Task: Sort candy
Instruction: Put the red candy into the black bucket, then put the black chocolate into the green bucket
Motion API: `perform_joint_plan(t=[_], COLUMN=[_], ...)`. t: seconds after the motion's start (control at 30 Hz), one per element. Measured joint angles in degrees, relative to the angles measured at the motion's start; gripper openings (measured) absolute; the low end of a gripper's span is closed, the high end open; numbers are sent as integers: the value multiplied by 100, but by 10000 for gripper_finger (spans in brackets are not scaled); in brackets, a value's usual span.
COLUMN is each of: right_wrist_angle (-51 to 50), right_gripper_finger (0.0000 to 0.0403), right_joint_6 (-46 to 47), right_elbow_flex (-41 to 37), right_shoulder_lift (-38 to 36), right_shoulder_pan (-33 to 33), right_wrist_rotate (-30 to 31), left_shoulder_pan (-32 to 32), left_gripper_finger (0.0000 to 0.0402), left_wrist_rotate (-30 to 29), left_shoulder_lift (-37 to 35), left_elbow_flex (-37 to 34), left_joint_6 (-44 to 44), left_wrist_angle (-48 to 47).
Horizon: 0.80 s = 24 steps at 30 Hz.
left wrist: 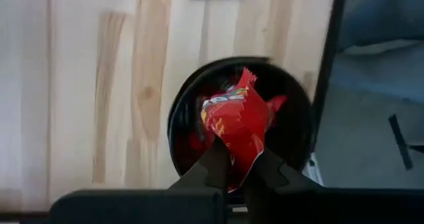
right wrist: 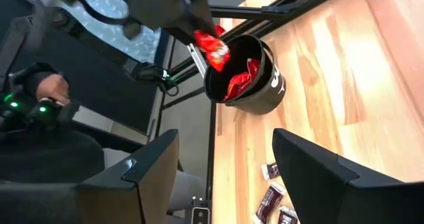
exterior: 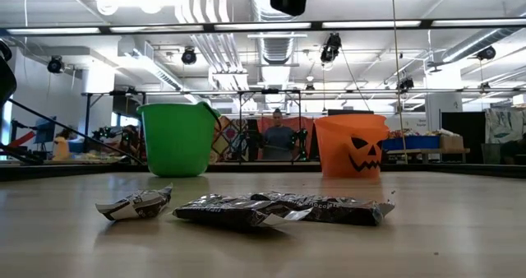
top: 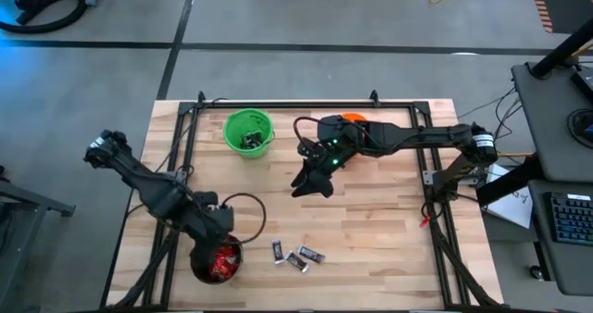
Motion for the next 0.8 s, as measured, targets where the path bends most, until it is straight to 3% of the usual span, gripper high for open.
perform_joint_plan(t=[0.13,0.33,0.8], right_wrist_angle=[-14,-213,-1479], right_gripper_finger=[238,238,238], right_joint_6=[-14,-35,12], right_elbow_flex=[0,0,-2], right_shoulder_lift=[0,0,-2], right_shoulder_pan=[2,4,111], right_wrist_rotate=[-4,-7,195], left_shoulder_pan=[-13,-24,-24], left_gripper_finger=[14,29,117], left_wrist_rotate=[417,545,891], left_shoulder_lift=[238,645,509], left_elbow_flex=[-200,-220,-220], left_joint_6=[-64,-75,-7], left_wrist_angle=[28,34,-97])
